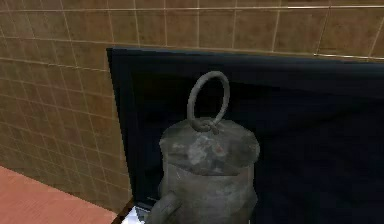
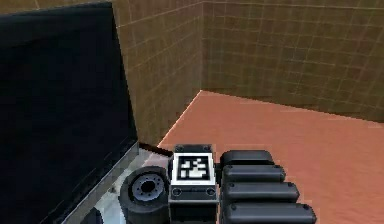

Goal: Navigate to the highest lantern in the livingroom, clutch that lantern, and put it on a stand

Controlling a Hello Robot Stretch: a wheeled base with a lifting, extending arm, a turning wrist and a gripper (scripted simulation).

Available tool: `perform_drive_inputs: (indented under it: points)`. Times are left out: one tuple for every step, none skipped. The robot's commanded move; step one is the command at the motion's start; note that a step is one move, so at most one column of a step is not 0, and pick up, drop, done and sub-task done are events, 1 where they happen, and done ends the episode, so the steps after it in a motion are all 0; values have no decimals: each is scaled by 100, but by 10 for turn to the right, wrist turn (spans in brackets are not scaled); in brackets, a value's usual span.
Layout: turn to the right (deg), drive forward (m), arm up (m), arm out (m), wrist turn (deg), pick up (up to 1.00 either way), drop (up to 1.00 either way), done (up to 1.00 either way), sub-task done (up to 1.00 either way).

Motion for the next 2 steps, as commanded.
perform_drive_inputs:
  points:
    - [450, 0, 0, 0, 0, 0, 0, 0, 0]
    - [450, 0, 0, 0, 0, 0, 0, 0, 0]
